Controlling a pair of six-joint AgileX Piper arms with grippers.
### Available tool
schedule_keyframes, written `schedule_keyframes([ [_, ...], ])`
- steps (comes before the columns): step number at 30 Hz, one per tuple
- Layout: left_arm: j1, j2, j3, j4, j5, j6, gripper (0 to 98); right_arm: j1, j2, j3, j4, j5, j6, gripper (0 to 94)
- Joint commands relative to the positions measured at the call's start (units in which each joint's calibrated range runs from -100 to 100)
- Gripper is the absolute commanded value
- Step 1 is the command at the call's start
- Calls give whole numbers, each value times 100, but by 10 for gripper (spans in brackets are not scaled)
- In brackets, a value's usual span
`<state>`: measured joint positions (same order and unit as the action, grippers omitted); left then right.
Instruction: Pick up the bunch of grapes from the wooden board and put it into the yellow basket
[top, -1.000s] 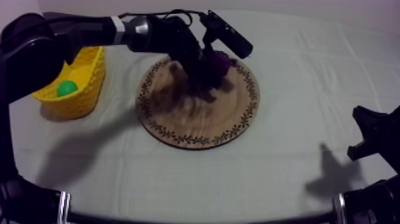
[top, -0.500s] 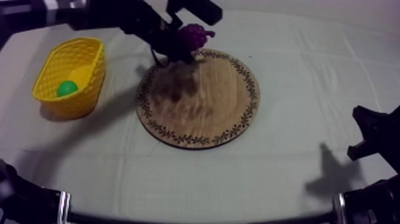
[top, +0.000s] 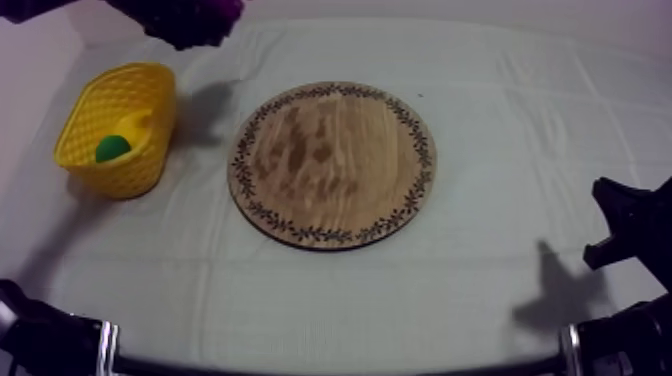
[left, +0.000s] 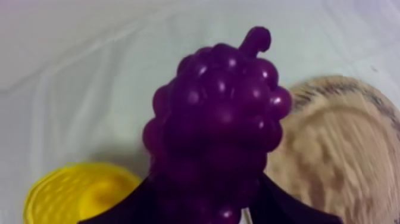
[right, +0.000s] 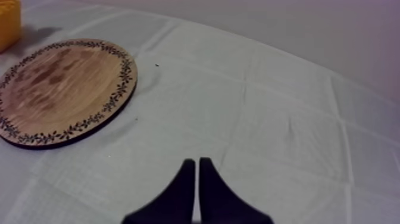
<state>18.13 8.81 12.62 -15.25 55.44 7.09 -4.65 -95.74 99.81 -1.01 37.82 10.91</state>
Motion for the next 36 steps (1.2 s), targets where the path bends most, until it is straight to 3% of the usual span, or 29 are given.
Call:
schedule_keyframes([
  [1,-294,-15,4,-68,41,191,455,-2,-1,-3,1,0,0,4],
  [6,-718,-11,192,-162,73,376,430,-2,-1,-3,1,0,0,4],
  [12,-1028,69,659,-152,253,379,425,-2,-1,-3,1,0,0,4],
  [26,-1326,264,1270,-102,460,263,437,-2,-1,-3,1,0,0,4],
  [30,-1328,211,1254,-100,582,278,535,-2,-1,-3,1,0,0,4],
  [36,-1283,95,1273,-139,784,518,869,-2,-1,-3,1,0,0,4],
])
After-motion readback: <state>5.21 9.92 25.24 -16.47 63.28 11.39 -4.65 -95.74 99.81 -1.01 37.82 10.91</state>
